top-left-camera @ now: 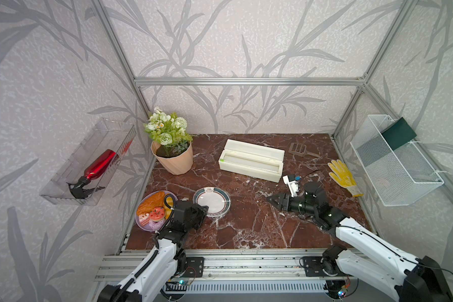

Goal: Wrap the plate with plastic wrap
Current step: Place the plate at the center of the board.

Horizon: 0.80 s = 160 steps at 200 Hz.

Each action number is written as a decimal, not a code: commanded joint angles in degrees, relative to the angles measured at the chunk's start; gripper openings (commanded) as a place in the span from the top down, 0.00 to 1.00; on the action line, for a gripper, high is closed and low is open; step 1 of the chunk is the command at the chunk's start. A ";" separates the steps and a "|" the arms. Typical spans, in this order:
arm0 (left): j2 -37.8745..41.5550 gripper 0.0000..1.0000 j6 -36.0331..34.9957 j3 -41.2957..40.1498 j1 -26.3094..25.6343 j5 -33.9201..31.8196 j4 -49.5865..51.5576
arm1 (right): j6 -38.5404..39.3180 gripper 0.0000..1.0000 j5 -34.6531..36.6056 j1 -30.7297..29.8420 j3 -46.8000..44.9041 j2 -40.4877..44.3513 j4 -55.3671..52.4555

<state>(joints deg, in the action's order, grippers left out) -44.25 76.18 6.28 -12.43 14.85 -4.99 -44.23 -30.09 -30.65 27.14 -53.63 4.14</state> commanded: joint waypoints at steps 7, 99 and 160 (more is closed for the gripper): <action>-0.33 0.94 -2.49 0.09 0.76 -2.83 -5.87 | 2.35 0.46 -0.69 0.07 0.66 1.33 -0.44; -4.25 0.75 -4.80 -1.46 3.28 -4.98 -7.31 | 1.82 0.46 -1.55 0.07 -0.59 -1.73 4.21; 6.52 0.36 -8.06 6.86 3.50 -7.79 18.76 | 3.18 0.45 0.42 0.12 -0.07 0.62 0.78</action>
<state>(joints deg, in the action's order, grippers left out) -44.80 70.87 8.45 -9.30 11.07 -1.43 -42.57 -30.76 -30.65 27.11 -54.68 5.85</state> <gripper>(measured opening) 0.610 0.545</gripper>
